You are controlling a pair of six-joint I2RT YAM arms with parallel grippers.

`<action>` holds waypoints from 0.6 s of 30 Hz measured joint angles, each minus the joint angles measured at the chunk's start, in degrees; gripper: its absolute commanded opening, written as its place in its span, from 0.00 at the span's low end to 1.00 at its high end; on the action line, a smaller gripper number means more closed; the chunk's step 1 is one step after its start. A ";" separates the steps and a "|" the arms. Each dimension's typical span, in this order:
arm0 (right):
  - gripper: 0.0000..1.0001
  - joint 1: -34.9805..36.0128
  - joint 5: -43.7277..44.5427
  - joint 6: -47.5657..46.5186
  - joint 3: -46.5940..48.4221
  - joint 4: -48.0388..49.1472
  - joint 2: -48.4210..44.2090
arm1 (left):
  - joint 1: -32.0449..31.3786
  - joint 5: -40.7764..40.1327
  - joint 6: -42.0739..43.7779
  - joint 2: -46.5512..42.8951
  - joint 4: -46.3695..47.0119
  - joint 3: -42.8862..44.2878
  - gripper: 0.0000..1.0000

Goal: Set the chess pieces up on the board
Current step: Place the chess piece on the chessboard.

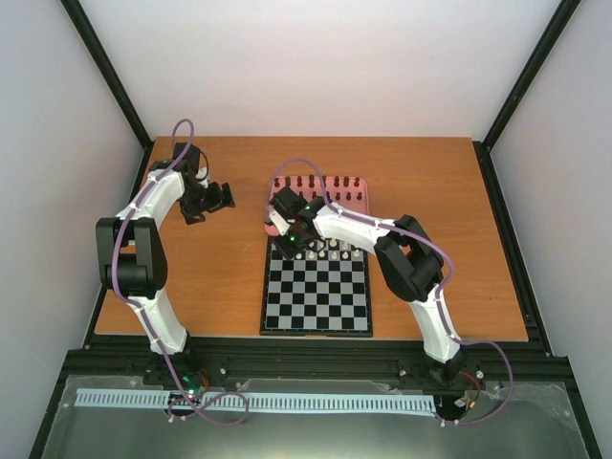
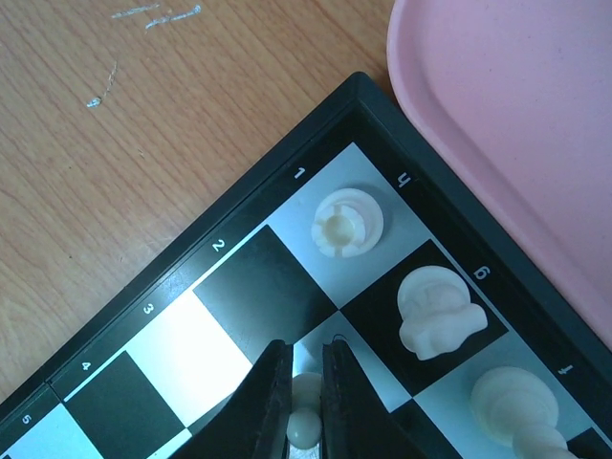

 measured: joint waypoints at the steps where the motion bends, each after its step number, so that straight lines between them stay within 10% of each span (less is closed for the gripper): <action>1: 0.10 0.00 0.00 0.00 0.04 -0.04 0.09 | 0.00 0.00 0.00 0.00 0.00 0.00 1.00; 18: 0.17 0.00 0.20 -0.37 0.35 -0.76 0.11 | 0.00 0.00 0.00 0.00 0.02 -0.26 1.00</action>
